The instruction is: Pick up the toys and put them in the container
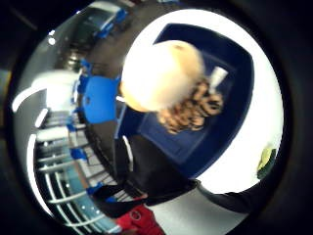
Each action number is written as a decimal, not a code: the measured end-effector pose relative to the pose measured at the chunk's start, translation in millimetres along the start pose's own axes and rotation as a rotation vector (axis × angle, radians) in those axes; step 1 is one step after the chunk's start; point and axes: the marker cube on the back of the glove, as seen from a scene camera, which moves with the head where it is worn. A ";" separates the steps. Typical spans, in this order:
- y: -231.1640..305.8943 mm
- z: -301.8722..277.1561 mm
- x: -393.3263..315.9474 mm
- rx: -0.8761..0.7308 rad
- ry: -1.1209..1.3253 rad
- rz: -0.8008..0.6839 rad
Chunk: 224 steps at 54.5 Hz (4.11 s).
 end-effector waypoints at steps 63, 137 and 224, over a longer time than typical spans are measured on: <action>153.2 127.4 288.2 -0.099 0.038 0.399; 140.4 151.7 295.6 -0.095 0.087 0.470; -13.7 -20.2 -88.8 -0.054 -0.001 -0.071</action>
